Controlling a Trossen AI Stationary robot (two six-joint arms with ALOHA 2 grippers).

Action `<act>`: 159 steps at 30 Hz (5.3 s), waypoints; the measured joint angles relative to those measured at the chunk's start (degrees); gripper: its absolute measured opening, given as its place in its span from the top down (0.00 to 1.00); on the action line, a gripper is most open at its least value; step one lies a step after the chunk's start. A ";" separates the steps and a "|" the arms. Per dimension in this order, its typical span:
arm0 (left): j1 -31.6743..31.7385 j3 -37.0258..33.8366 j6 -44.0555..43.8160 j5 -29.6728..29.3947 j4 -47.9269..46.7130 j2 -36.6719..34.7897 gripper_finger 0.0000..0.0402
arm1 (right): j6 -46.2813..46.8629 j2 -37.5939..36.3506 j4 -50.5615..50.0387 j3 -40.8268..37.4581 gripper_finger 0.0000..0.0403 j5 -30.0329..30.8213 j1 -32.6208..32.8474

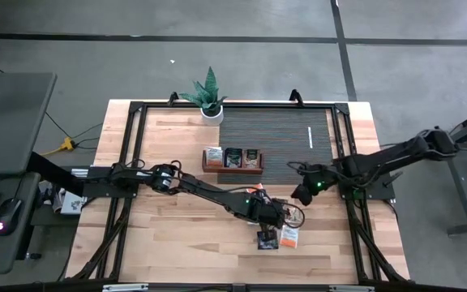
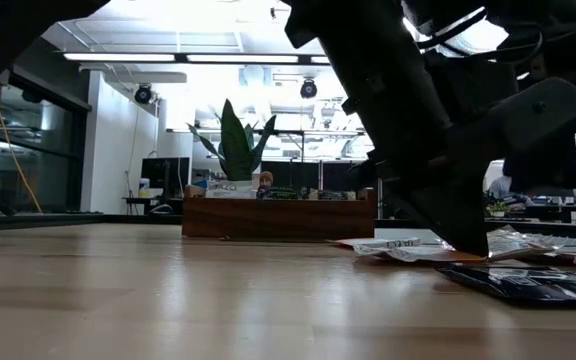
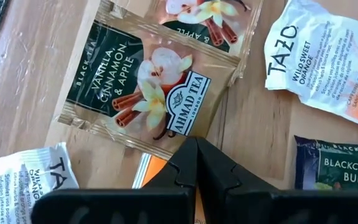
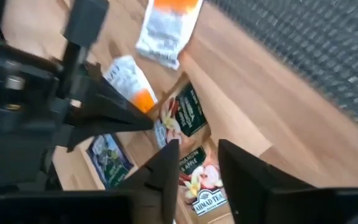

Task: Pick & Place Tea
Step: Put the brown tea bag into the right section of the wooden organizer

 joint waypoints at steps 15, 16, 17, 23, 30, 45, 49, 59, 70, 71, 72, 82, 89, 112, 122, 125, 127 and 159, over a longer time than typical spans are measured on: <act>0.00 0.00 0.47 -0.49 0.00 0.00 1.00 | 1.34 20.00 16.61 0.00 0.58 -4.68 0.12; 0.00 0.00 0.47 -0.60 0.00 0.00 1.00 | 1.34 20.76 17.45 0.00 0.58 -5.02 0.12; 0.00 0.00 0.47 -0.75 0.02 0.00 1.00 | 1.47 21.51 18.28 0.00 0.58 -5.31 0.12; -0.02 0.00 0.45 -1.01 0.02 0.00 1.00 | 1.52 22.67 18.61 0.00 0.71 -5.01 0.12; 0.02 0.00 0.44 -0.69 -0.04 0.00 1.00 | 1.21 22.61 18.80 0.00 0.98 -4.83 -0.16; 0.69 -0.56 4.50 -1.64 -1.60 -4.39 0.77 | 0.20 22.56 17.79 0.02 1.00 -4.63 -0.18; 1.72 -0.74 6.04 0.33 -2.58 -6.20 0.66 | 0.03 22.56 17.87 0.00 1.00 -4.19 -0.16; 2.71 -0.50 7.92 -0.18 -4.00 -12.04 0.60 | -0.57 20.15 20.77 0.00 1.00 0.05 -0.16; 2.76 -6.09 9.48 -5.79 -7.30 -20.46 0.64 | -4.42 13.00 19.45 0.00 1.00 9.19 -0.19; 3.13 -7.18 9.01 -6.02 -4.34 -21.15 0.65 | -4.90 12.35 19.30 0.00 1.00 9.86 -0.30; 3.38 -9.19 8.82 -6.12 -3.93 -22.93 0.65 | -5.28 11.92 19.28 0.00 1.00 10.59 -0.42; 4.21 -38.03 0.24 -3.37 15.39 -39.28 0.67 | -20.86 9.53 13.86 6.83 1.00 13.23 -5.52; 3.67 -52.03 -7.12 -3.18 22.04 -48.10 0.67 | -37.69 9.99 4.10 16.42 1.00 12.98 -11.66; 3.47 -78.38 -19.85 10.55 65.93 -54.69 0.67 | -64.69 24.56 13.92 20.68 1.00 -4.42 -27.56; 3.48 -78.38 -20.74 11.72 66.04 -54.69 0.67 | -67.56 28.68 16.62 20.68 1.00 -6.31 -28.22; 3.47 -78.38 -21.00 11.73 66.10 -54.66 0.67 | -68.44 28.71 16.39 20.68 1.00 -6.22 -28.22; 3.45 -78.38 -21.01 11.76 66.25 -54.66 0.67 | -68.62 28.71 16.44 20.68 1.00 -6.20 -28.22; 3.48 -78.29 -21.04 10.57 66.31 -54.64 0.67 | -70.95 28.71 15.31 20.61 0.78 -5.85 -28.20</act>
